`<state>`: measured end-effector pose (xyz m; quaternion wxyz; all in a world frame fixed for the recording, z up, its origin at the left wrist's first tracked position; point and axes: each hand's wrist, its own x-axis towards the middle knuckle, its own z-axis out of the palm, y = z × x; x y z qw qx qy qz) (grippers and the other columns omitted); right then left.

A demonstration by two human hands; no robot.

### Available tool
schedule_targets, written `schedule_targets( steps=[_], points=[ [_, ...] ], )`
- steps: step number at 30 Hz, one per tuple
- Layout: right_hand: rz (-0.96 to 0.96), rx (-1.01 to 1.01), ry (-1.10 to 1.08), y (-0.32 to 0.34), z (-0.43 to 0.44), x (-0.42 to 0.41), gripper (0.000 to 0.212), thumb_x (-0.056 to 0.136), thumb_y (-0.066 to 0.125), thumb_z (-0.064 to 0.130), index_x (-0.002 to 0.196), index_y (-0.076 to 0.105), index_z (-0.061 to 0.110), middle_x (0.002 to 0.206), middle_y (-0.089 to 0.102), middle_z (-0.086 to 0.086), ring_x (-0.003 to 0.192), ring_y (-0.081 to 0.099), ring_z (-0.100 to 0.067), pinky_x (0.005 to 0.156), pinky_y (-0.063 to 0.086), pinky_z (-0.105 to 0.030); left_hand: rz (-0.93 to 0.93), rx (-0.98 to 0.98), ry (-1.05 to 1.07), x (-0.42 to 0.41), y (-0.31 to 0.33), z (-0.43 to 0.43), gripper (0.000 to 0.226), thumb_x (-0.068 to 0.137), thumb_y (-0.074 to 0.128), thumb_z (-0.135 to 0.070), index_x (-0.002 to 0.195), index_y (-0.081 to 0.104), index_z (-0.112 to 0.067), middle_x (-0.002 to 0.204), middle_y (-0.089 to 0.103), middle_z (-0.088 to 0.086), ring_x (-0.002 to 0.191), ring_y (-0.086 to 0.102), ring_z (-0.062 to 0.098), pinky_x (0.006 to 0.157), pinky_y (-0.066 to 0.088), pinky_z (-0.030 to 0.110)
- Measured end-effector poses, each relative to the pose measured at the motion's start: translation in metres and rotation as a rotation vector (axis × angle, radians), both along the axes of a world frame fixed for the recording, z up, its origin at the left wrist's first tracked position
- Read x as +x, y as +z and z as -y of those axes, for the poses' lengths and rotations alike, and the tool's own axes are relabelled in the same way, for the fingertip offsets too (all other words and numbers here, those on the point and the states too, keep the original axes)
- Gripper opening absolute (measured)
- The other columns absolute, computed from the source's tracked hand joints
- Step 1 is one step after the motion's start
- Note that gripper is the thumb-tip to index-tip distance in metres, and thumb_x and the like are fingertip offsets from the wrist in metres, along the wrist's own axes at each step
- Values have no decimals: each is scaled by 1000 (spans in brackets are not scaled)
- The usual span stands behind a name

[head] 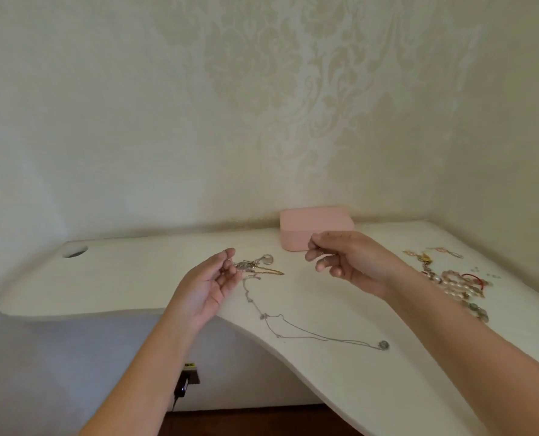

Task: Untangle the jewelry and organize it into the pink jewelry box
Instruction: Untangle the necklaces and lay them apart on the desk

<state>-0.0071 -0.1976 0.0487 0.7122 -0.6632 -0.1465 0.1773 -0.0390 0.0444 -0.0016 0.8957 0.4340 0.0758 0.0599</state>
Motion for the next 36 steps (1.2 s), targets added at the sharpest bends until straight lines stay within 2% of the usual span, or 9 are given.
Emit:
schedule_targets(
  steps=[5, 10, 17, 21, 24, 26, 30, 33, 36],
  points=[
    [-14, -118, 39, 5, -69, 28, 12, 92, 58, 15, 87, 64, 5, 70, 63, -3, 59, 63, -9, 45, 45, -13, -117, 739, 337, 15, -14, -58, 13, 91, 58, -7, 90, 69, 0, 64, 57, 5, 52, 51, 15, 48, 45, 18],
    [-69, -193, -2, -6, -143, 59, 10, 91, 60, 9, 81, 59, 6, 68, 60, -5, 46, 62, -4, 43, 47, -12, -233, 1330, 515, 32, -30, -110, 17, 93, 54, -20, 84, 67, -14, 73, 65, -2, 74, 58, 21, 57, 35, 27],
    [-46, -357, -105, -26, -212, 106, 22, 85, 63, -4, 68, 51, 3, 62, 54, -14, 30, 52, -8, 40, 49, -18, -374, 1612, 571, 47, -35, -134, 16, 95, 45, -20, 96, 60, -15, 78, 58, -3, 71, 50, 18, 62, 33, 28],
    [52, -578, -143, -38, -228, 129, 19, 84, 62, 3, 68, 55, 8, 67, 61, -9, 41, 58, -11, 52, 52, -21, -380, 1664, 533, 48, -37, -133, 18, 95, 39, -18, 101, 56, -15, 83, 64, 2, 73, 55, 21, 60, 35, 28],
    [212, -788, -130, -41, -234, 137, 18, 78, 59, 7, 61, 55, 12, 59, 57, -5, 48, 47, -17, 54, 43, -23, -378, 1677, 496, 48, -37, -133, 16, 93, 39, -16, 102, 52, -15, 85, 64, 1, 73, 56, 21, 61, 35, 28],
    [243, -793, -138, -39, -232, 138, 6, 78, 60, 8, 74, 64, 7, 56, 59, -4, 46, 45, -14, 52, 42, -21, -378, 1688, 477, 49, -36, -133, 14, 92, 39, -16, 102, 50, -15, 83, 61, 0, 72, 53, 21, 60, 35, 28],
    [287, -699, -124, -27, -212, 140, 33, 83, 67, 9, 113, 61, -3, 107, 65, -15, 68, 62, -21, 76, 53, -30, -374, 1718, 454, 47, -34, -133, 16, 92, 40, -16, 104, 50, -14, 83, 59, -1, 72, 52, 20, 61, 34, 27],
    [389, -718, -63, -8, -181, 126, 27, 86, 65, 14, 112, 62, 5, 107, 61, -9, 80, 61, -20, 69, 55, -24, -376, 1721, 457, 44, -33, -132, 19, 92, 41, -16, 107, 51, -12, 95, 61, 4, 78, 54, 22, 64, 35, 27],
    [422, -728, 30, 0, -130, 101, 12, 89, 60, 10, 99, 66, 5, 92, 66, -7, 74, 62, -13, 65, 53, -17, -347, 1697, 502, 41, -33, -130, 25, 91, 47, -18, 113, 52, -7, 111, 54, 10, 92, 57, 29, 68, 36, 29]
  ],
)
